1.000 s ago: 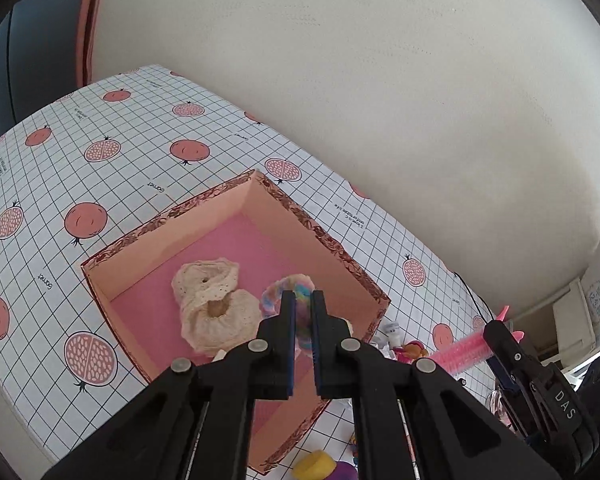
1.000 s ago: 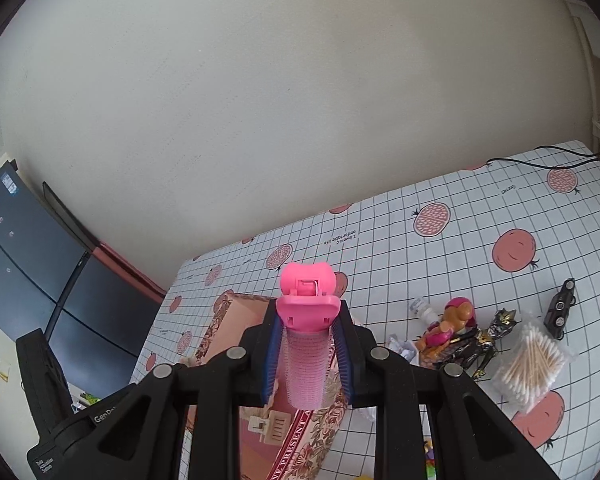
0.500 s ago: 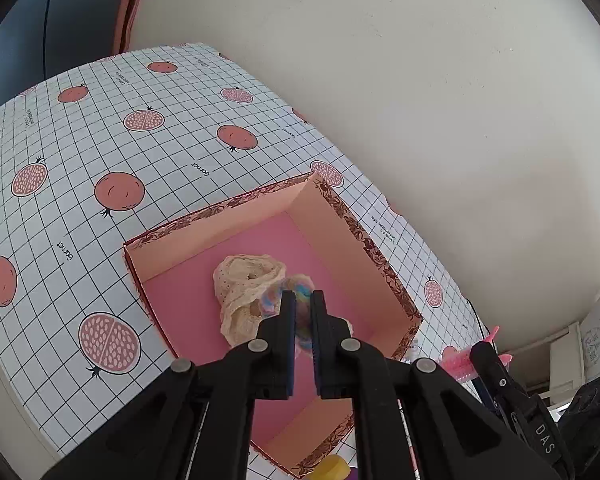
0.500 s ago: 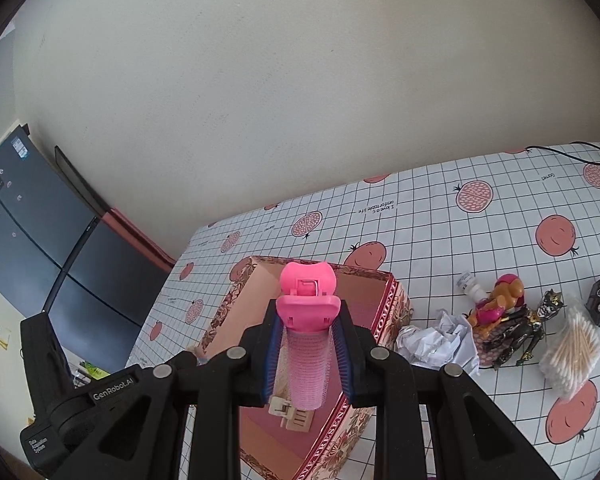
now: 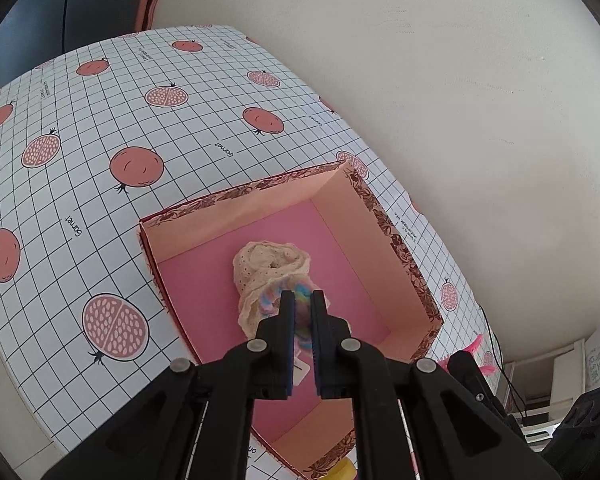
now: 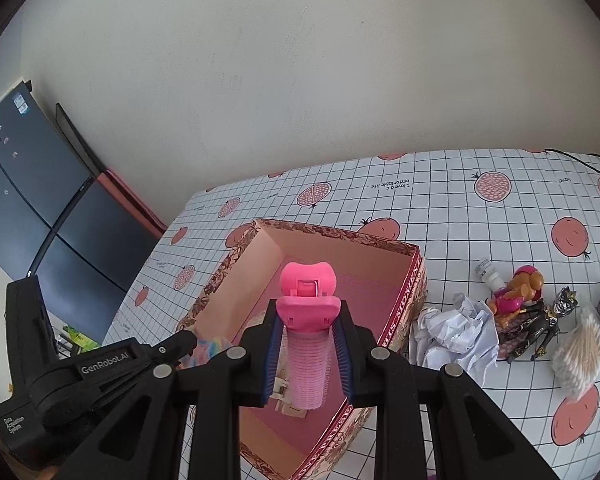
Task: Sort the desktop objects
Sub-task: 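Carry the hair tie into the pink box and release it with the left tool, then open the right tool to drop the pink comb into the box, then move the left tool to the crumpled white paper while the right tool moves to the cotton swab bag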
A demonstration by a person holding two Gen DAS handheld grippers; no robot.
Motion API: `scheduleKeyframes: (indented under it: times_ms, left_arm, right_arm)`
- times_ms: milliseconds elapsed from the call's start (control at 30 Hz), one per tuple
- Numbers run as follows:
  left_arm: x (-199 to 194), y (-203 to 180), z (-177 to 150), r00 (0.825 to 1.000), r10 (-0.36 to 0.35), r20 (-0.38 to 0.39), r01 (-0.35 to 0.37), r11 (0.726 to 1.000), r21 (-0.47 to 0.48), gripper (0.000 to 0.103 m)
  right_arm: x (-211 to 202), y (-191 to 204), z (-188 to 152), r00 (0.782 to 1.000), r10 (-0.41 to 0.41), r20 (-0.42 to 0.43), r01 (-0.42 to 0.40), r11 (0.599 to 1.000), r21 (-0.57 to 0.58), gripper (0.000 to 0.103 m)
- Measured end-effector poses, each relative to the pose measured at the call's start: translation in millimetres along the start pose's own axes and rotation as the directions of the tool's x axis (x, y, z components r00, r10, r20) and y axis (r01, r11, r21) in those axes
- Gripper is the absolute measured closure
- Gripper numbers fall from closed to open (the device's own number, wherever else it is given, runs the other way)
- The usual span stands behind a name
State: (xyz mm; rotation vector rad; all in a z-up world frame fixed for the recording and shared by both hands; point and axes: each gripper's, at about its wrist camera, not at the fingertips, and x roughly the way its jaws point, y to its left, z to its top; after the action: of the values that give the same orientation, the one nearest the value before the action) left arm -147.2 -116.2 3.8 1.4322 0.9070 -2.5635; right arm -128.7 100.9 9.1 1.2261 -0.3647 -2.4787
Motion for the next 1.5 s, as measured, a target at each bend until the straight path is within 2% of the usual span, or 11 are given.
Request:
scheduleKeyframes:
  times_ms: [400,467,567,633,967,1100,1233,1367,1500]
  left_arm:
    - [7.4,0.6,-2.2,0.999,0.039,-0.032,-0.039,0.999,-0.014,0.095]
    - [9.9,2.0,-2.0,0.998,0.045,-0.043,-0.046,0.999,-0.019,0.086]
    - [10.9,2.5,-2.4,0.998,0.051,-0.047,-0.051,0.999,-0.016,0.074]
    - [10.7,2.6,-2.1,0.997,0.054,-0.046,-0.055,0.998,-0.018,0.074]
    - [5.0,-3.2,-2.3,0.998,0.064,-0.029,-0.064,0.998,-0.003,0.074]
    - [-18.5,-20.5,0.8,0.998,0.044,0.049,-0.046,0.998,0.037,0.074]
    - [-43.0,-50.3,-1.3,0.992,0.011,0.122,-0.026,0.993,0.117,0.074]
    - [-52.2,-83.3,-11.5,0.991,-0.027,0.130,-0.003,0.976,0.219,0.072]
    - [-44.5,-109.8,-25.7,0.995,-0.038,0.092,0.008,0.953,0.304,0.068]
  right_arm:
    - [11.0,5.1,-3.0,0.999,-0.012,-0.047,0.010,1.000,-0.028,0.074]
    - [12.8,5.1,-4.0,0.998,-0.016,-0.055,0.014,0.999,-0.029,0.073]
    - [15.4,6.6,-5.2,0.998,-0.018,-0.063,0.016,0.999,-0.034,0.067]
    - [15.7,7.7,-5.5,0.998,-0.017,-0.063,0.014,0.999,-0.039,0.062]
    - [11.8,6.4,-3.2,0.998,-0.025,-0.060,0.023,0.999,-0.041,0.062]
    - [-17.6,7.5,9.9,1.000,0.002,0.018,-0.001,0.999,-0.038,0.062]
    - [-63.0,3.9,27.1,0.991,0.015,0.133,-0.010,0.999,-0.040,0.062]
    - [-104.5,-11.1,44.4,0.975,-0.007,0.224,0.015,0.999,-0.035,0.062]
    - [-130.5,-39.0,55.8,0.964,-0.071,0.258,0.076,0.997,-0.006,0.062]
